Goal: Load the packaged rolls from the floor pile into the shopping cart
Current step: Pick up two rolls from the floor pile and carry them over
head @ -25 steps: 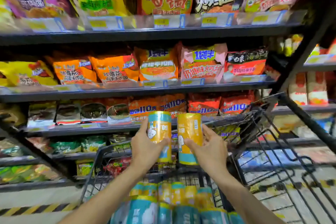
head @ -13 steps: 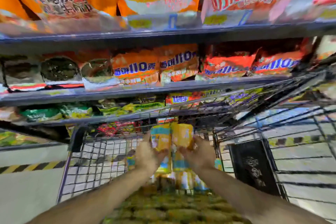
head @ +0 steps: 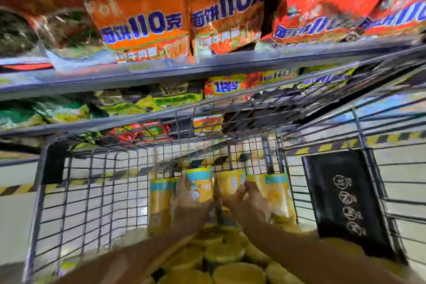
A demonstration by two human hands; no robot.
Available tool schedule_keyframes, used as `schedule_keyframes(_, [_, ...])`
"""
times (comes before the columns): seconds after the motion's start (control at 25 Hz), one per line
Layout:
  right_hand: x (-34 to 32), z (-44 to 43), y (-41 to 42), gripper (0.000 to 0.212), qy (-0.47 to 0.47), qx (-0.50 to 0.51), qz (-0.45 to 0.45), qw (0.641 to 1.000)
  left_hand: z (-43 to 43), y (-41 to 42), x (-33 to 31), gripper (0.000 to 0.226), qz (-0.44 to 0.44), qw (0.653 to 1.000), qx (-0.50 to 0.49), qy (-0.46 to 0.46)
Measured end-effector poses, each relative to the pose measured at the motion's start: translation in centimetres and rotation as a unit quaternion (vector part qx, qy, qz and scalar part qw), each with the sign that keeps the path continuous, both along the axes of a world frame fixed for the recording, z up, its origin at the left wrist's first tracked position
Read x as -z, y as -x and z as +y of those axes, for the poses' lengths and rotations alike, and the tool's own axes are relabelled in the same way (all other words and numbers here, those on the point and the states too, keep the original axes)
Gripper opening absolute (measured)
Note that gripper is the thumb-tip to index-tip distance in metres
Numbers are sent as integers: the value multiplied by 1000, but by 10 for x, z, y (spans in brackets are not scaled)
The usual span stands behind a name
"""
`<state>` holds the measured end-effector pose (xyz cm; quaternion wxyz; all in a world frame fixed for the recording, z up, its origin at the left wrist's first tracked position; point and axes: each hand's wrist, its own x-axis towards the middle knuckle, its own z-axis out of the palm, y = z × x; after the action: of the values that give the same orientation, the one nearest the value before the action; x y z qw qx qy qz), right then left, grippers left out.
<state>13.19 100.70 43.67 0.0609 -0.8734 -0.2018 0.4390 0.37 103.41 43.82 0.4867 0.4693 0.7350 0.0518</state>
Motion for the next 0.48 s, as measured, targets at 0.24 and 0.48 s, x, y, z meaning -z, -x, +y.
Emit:
schedule_keyframes(0.24, [-1,-6,12,28,-5,-3,13,1000,-1,1,-12,89,18,997,65,46])
schedule_keyframes(0.48, [-25,20,16,49,31,-114,37,992,14,1,-28,77,96,980,166,60])
